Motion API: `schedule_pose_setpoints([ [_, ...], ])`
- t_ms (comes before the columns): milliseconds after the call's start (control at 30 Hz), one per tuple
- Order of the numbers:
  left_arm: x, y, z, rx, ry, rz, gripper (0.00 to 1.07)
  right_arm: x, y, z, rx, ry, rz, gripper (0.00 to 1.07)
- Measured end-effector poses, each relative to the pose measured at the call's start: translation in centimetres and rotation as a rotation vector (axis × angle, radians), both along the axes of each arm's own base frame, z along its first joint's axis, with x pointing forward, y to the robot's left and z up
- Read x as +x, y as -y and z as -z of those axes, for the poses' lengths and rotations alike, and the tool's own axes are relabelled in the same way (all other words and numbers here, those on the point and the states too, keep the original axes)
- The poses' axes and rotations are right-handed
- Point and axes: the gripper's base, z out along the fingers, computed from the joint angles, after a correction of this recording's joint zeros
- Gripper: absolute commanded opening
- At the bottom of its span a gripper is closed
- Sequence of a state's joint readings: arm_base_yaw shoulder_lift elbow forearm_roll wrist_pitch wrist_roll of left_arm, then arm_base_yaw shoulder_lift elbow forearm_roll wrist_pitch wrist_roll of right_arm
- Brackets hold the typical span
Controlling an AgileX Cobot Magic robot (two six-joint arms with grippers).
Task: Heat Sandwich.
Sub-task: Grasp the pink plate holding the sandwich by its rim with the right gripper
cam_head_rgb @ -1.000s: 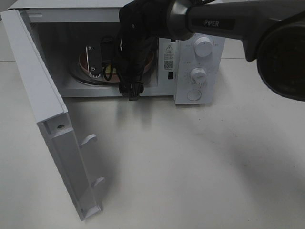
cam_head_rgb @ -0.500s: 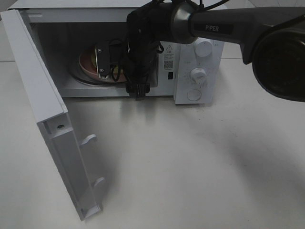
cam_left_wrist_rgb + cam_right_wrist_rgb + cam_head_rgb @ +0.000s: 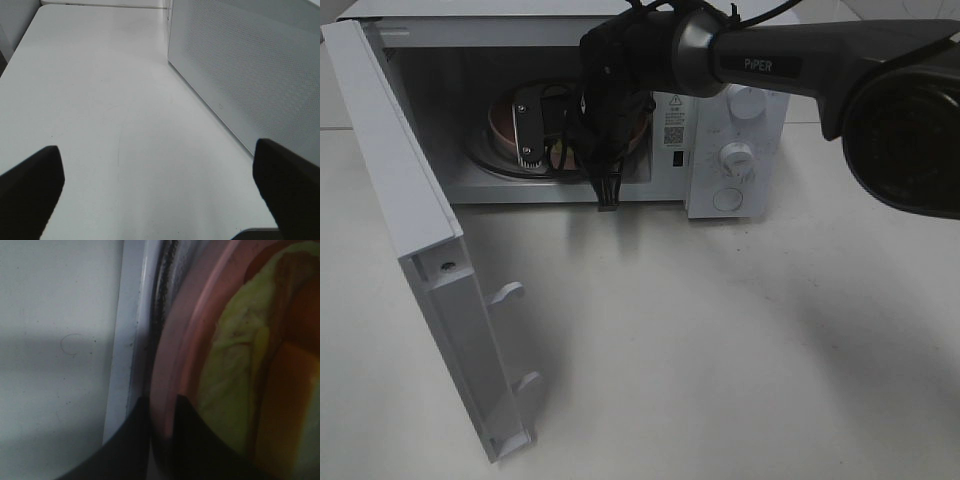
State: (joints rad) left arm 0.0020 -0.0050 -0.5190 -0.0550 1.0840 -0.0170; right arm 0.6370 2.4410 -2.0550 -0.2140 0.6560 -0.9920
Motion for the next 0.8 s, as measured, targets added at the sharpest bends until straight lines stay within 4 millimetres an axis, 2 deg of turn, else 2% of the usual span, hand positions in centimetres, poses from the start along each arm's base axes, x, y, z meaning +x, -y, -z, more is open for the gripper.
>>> schedule_pose_setpoints([
  [800, 0.0, 0.0, 0.0, 0.0, 0.0, 0.0, 0.98, -0.8, 0.2, -1.1, -0.036, -0.05, -0.099, 0.0],
])
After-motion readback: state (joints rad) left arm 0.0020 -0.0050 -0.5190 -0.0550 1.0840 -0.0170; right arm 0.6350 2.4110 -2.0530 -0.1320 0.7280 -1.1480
